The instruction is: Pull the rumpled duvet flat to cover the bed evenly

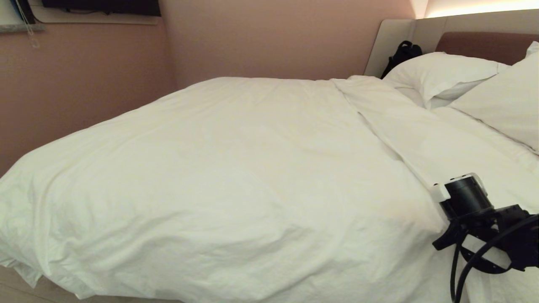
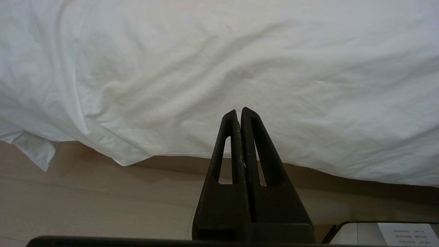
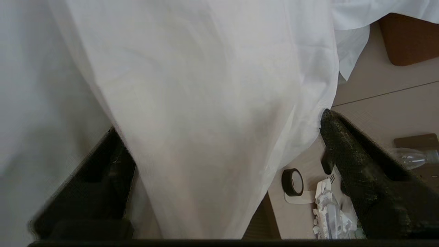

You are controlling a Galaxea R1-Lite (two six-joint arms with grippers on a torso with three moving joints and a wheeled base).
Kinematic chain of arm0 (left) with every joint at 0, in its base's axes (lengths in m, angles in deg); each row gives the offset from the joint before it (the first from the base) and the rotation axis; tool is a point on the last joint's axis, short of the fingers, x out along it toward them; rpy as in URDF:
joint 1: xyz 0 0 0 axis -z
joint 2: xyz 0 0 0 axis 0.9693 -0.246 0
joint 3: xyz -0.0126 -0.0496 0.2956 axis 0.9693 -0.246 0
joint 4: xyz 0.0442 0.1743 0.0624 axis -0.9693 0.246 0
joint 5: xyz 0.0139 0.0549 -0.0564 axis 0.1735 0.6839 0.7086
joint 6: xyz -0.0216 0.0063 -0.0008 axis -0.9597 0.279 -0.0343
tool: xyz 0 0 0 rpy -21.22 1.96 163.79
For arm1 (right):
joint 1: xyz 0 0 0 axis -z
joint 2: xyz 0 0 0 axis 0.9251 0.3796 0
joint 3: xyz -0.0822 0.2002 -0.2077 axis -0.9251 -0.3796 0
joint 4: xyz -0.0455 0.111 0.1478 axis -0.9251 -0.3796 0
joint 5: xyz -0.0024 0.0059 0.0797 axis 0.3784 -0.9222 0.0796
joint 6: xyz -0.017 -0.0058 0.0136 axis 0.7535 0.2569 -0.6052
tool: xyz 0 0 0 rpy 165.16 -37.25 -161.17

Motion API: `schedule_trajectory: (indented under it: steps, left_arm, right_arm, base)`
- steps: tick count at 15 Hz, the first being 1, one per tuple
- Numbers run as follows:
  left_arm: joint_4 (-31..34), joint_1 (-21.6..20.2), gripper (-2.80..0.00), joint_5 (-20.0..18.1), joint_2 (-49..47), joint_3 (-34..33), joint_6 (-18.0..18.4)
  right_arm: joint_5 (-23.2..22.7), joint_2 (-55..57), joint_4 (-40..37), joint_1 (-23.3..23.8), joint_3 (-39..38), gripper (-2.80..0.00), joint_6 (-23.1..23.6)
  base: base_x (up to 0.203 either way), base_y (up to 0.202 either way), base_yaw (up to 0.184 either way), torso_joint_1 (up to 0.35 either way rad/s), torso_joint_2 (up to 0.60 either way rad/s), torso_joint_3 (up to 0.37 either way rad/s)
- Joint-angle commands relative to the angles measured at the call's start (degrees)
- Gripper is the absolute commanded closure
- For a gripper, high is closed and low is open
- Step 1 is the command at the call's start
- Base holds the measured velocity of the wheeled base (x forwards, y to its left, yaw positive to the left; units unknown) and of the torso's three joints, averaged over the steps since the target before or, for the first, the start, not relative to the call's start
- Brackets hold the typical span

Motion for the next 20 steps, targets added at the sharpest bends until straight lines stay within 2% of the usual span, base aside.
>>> schedule_trajectory:
  steps: [1, 8, 20]
  left_arm:
    - [0.0, 0.0, 0.0, 0.0, 0.0, 0.0, 0.0]
    - [0.0, 0.0, 0.0, 0.0, 0.0, 0.0, 0.0]
    - [0.0, 0.0, 0.0, 0.0, 0.0, 0.0, 0.0]
  right_arm:
    - [0.3, -0.1, 0.1, 0.0, 0.0, 0.0, 0.0]
    - [0.0, -1.7, -0.2, -0.1, 1.9, 0.0, 0.1]
    - [-0.1, -13.2, -0.6, 1.1, 8.7, 0.0, 11.3]
  base:
    - [0.0, 0.0, 0.0, 0.0, 0.0, 0.0]
    - [0.0, 0.0, 0.0, 0.0, 0.0, 0.0]
    - [0.0, 0.0, 0.0, 0.0, 0.0, 0.0]
